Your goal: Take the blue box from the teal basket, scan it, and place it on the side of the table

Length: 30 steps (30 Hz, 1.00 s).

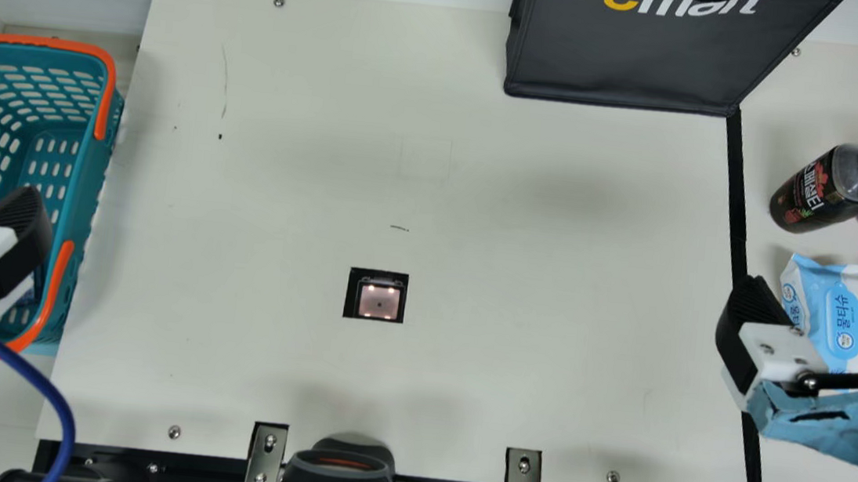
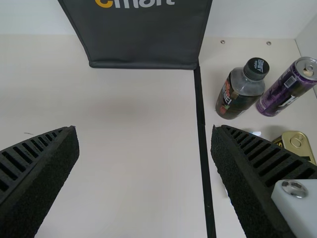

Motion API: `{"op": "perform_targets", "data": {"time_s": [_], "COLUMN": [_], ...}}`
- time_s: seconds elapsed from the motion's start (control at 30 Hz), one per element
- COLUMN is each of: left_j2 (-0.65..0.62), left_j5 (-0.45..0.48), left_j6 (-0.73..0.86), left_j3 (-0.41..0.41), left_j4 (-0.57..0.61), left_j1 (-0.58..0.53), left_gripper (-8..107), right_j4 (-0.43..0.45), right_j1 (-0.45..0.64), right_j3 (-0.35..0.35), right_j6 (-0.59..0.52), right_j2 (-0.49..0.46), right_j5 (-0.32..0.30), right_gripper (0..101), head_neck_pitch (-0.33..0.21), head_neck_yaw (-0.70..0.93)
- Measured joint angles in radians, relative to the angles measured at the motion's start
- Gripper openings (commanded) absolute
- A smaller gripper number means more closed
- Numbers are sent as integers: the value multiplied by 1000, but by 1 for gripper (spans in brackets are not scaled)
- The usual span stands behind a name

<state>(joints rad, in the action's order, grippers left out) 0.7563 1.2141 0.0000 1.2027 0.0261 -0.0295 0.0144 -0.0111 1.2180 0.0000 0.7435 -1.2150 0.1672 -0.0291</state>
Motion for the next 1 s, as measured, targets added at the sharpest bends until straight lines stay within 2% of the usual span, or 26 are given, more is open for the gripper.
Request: {"op": "perform_targets", "data": {"time_s": [0.13, 0.6, 1.0], "left_j2": [0, 0, 0], "left_j5": [0, 0, 0], "left_j6": [0, 0, 0], "left_j3": [0, 0, 0], "left_j4": [0, 0, 0], "left_j1": [0, 0, 0], "left_gripper": [90, 90, 90], "right_j4": [0, 0, 0], "right_j1": [0, 0, 0], "right_j3": [0, 0, 0], "right_j6": [0, 0, 0], "right_j2": [0, 0, 0], "right_j5": [0, 0, 0], "right_gripper": [95, 95, 95], "head_neck_pitch": [0, 0, 0], "head_neck_yaw": [35, 341, 348]}}
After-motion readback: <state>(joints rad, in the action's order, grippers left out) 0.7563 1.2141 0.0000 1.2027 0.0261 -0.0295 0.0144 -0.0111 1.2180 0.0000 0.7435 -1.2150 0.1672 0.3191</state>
